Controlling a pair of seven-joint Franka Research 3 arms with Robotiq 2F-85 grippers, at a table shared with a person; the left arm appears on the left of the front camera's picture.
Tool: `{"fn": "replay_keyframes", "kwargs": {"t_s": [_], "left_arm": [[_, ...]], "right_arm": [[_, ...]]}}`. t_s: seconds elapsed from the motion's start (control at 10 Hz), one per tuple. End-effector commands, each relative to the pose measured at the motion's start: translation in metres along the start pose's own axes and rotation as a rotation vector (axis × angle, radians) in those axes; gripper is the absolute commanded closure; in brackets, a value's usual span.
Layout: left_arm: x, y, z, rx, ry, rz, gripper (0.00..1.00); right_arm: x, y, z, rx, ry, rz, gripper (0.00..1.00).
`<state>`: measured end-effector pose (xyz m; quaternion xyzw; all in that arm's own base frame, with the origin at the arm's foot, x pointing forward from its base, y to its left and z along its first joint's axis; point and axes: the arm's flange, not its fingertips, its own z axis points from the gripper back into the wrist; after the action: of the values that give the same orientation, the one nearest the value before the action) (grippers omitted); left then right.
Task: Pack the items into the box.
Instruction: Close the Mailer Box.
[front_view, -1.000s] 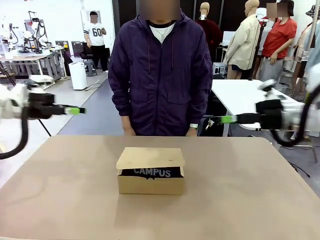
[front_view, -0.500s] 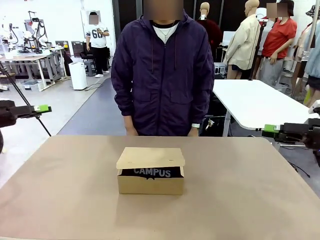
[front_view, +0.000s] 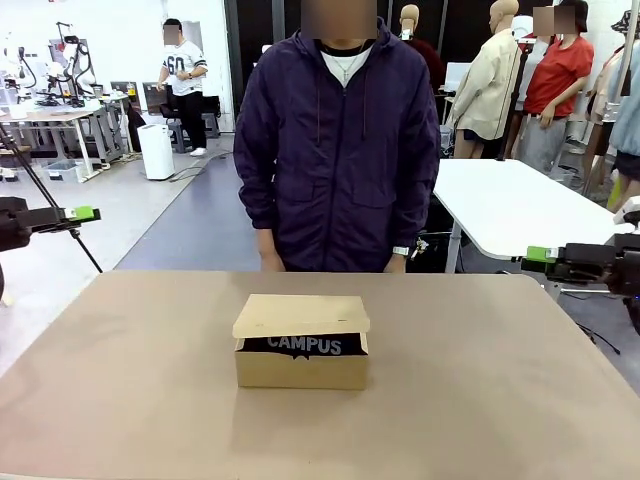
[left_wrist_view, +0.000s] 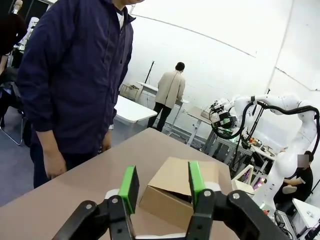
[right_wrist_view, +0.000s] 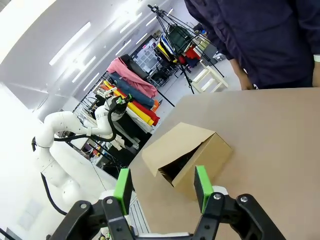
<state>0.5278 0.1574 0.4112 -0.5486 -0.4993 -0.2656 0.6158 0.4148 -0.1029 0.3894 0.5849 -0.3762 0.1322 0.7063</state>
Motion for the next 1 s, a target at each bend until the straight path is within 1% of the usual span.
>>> {"fn": "replay_keyframes", "kwargs": {"t_s": [0.0, 0.9], "left_arm": [[-0.0009, -0.0058, 0.0003, -0.004, -0.008, 0.007, 0.45], [-0.0009, -0.0058, 0.0003, -0.004, -0.008, 0.007, 0.45]], "right_arm": [[0.0047, 0.003, -0.0014, 0.01, 0.002, 0.01, 0.32], [0.0047, 0.003, -0.0014, 0.01, 0.002, 0.01, 0.32]]}}
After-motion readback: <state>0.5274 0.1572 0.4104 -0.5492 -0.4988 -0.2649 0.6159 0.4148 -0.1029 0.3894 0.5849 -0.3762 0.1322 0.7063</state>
